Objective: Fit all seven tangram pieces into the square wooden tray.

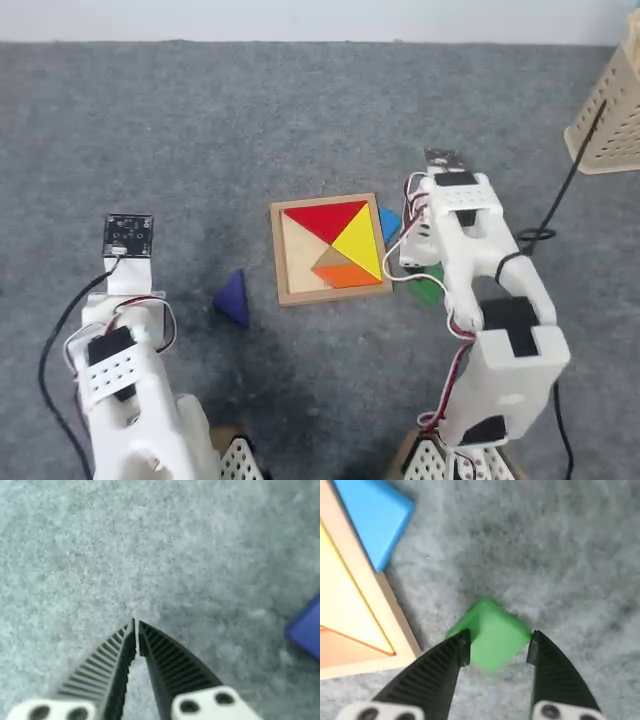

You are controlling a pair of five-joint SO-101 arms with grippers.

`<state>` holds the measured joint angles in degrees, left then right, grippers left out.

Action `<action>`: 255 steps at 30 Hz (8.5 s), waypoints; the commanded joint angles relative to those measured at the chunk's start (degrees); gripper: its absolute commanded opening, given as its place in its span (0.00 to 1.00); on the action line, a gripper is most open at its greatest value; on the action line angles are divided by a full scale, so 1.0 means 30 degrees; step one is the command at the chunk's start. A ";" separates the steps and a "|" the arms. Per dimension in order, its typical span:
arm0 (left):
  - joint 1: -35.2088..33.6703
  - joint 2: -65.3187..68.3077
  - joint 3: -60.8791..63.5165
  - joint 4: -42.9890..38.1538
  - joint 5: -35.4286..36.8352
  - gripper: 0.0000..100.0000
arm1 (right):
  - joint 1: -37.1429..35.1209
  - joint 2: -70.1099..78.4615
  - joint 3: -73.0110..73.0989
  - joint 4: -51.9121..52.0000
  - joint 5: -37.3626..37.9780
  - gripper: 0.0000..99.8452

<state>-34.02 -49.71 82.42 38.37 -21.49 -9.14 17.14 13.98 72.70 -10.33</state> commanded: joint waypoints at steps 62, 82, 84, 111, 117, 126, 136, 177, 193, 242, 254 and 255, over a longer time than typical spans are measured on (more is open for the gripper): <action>-0.0029 -0.0557 -0.0073 -0.0352 -0.0147 0.01 | 0.2388 0.0747 -0.3106 0.2242 0.1348 0.25; -0.0029 -0.0557 -0.0073 -0.0322 -0.0147 0.01 | 0.0952 0.0835 -0.1143 0.0190 0.5392 0.25; -0.0029 -0.0557 -0.0073 -0.0322 -0.0147 0.01 | 0.0982 0.0864 -0.0821 0.0190 0.5392 0.25; -0.0059 -0.0557 -0.0073 -0.0322 -0.0147 0.01 | -0.7751 0.0777 -1.0842 0.2418 0.8205 0.01; -0.0059 -0.0557 -0.0073 -0.0322 -0.0147 0.01 | -0.9275 0.4381 -1.3480 0.2623 0.8147 0.01; -0.0059 -0.0557 -0.0044 -0.0322 -0.0147 0.01 | -0.9802 0.5934 -1.3480 0.2828 0.8117 0.11; -0.0059 -0.0557 -0.0044 -0.0322 -0.0147 0.01 | -0.9744 0.5817 -1.3568 0.2623 0.7297 0.14; -0.0029 -0.0527 -0.0044 -0.0322 -0.0147 0.01 | -0.0777 0.3502 -1.3480 0.2857 0.9026 0.02; -0.0029 -0.0527 -0.0044 -0.0322 -0.0147 0.01 | -0.1919 0.6256 -1.3568 0.1597 0.7473 0.16; -0.6476 -0.0469 -0.1040 -0.5070 -0.2081 0.01 | -0.6139 0.0278 -0.8967 0.2447 0.7443 0.01; -0.8967 0.7766 -0.8982 -0.6066 -0.2667 0.01 | -0.8718 -0.2183 -0.4777 -0.1421 0.7443 0.01; -0.8938 0.9348 -1.0183 -0.5421 -0.2667 0.01 | -0.8894 -0.2183 -0.4835 -0.1480 0.7443 0.01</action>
<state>-60.31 -38.37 65.89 19.74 -28.88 -34.02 15.12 0.18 69.80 12.79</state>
